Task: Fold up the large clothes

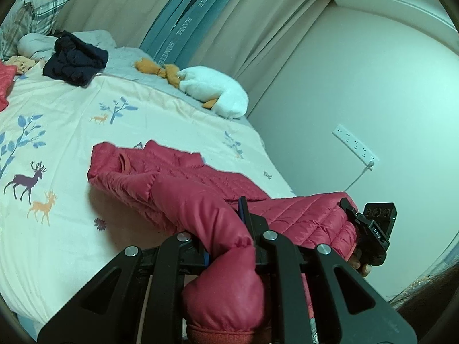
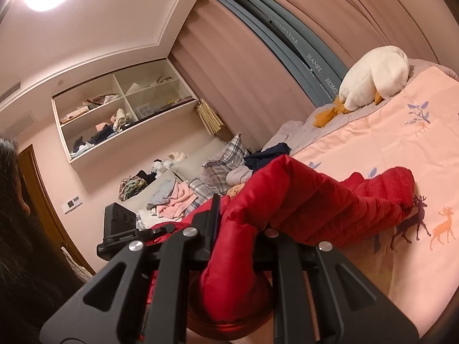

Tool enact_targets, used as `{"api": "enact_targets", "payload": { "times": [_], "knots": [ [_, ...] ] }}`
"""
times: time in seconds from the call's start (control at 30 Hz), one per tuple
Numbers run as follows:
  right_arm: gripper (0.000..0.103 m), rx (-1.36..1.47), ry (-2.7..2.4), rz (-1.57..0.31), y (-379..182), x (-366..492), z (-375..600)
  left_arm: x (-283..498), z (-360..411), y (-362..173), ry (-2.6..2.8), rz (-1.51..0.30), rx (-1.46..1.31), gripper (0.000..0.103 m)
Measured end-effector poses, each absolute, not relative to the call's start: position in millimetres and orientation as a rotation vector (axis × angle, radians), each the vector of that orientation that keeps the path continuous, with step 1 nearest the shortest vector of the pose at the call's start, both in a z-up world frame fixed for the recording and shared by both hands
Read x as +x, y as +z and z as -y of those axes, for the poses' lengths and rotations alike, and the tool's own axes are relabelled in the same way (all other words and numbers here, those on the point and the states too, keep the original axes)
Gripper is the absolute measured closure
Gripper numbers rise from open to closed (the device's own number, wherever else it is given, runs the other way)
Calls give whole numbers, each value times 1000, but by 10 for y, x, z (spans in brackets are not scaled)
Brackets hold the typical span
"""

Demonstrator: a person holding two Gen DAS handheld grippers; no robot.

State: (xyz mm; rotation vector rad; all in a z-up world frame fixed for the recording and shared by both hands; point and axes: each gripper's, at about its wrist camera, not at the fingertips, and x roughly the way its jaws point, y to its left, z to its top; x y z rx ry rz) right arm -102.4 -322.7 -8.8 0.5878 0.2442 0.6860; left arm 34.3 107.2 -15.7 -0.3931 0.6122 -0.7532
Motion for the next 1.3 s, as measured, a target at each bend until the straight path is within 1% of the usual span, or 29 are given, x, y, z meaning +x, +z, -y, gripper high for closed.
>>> {"api": "enact_targets", "payload": {
  "times": [0.27, 0.53, 0.87, 1.3],
  "knots": [
    [86, 672, 613, -302, -247, -795, 3308, 528, -1099, -285, -728, -664, -434, 87],
    [86, 674, 525, -335, -318, -423, 3331, 850, -1149, -445, -617, -718, -467, 86],
    [86, 633, 441, -358, -335, -74, 3397, 1116, -1025, -423, -490, -688, -359, 86],
    [86, 617, 365, -385, -432, 260, 3433, 1394, -921, -465, -435, -682, -296, 86]
  ]
}}
